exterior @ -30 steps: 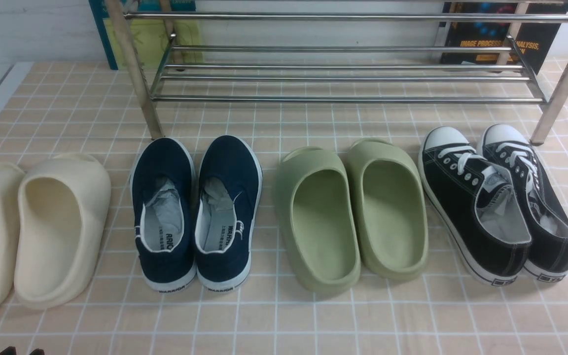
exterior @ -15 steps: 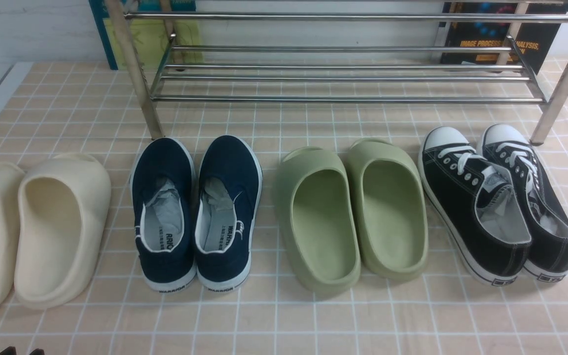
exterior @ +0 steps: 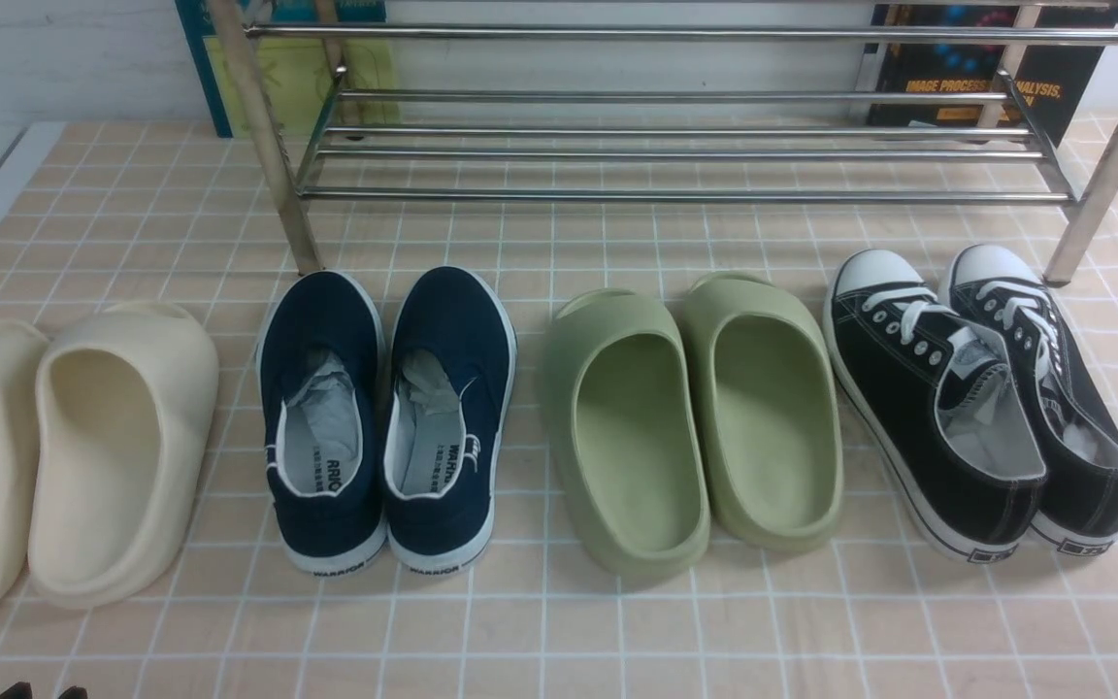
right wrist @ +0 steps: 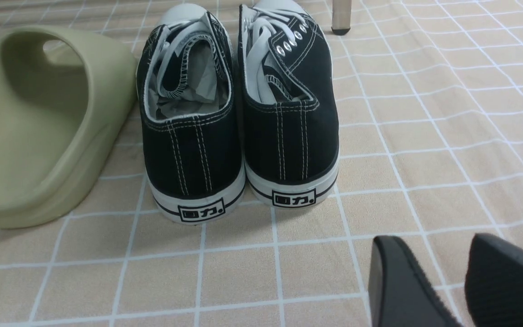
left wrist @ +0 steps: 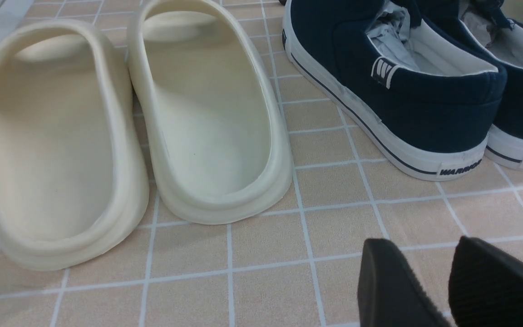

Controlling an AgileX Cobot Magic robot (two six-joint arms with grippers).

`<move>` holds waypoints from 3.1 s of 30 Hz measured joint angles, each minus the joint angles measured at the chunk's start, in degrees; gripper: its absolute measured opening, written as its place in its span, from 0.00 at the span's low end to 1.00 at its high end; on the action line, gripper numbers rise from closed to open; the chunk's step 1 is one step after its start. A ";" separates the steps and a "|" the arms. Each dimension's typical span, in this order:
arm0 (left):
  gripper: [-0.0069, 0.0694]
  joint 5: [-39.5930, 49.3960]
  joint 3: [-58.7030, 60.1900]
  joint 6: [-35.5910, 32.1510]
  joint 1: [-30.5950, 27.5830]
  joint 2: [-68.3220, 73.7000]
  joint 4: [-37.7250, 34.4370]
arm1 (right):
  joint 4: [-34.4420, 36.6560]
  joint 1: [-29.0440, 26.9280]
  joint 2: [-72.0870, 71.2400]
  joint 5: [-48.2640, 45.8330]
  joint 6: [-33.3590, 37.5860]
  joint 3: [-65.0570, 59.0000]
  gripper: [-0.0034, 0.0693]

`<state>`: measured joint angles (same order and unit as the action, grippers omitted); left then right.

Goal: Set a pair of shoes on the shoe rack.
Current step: Use the right arm to grab the shoe closest to it

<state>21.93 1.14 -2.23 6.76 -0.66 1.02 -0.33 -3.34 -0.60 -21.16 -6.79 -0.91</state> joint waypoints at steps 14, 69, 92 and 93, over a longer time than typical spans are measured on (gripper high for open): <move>0.41 0.00 0.00 0.00 0.00 0.00 0.00 | -0.27 0.00 0.00 41.83 -1.12 -0.50 0.38; 0.41 0.00 0.00 0.00 0.00 0.00 0.00 | 5.60 16.58 95.52 -14.60 7.85 63.23 0.62; 0.41 0.00 0.00 0.00 0.00 0.00 0.00 | 11.85 16.61 93.18 -20.28 7.47 66.60 0.04; 0.41 0.00 0.00 0.00 0.00 0.00 0.00 | 11.99 16.61 91.91 -21.16 8.21 67.36 0.04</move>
<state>21.93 1.14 -2.23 6.76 -0.66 1.02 11.66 13.27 91.31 -42.31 1.43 66.45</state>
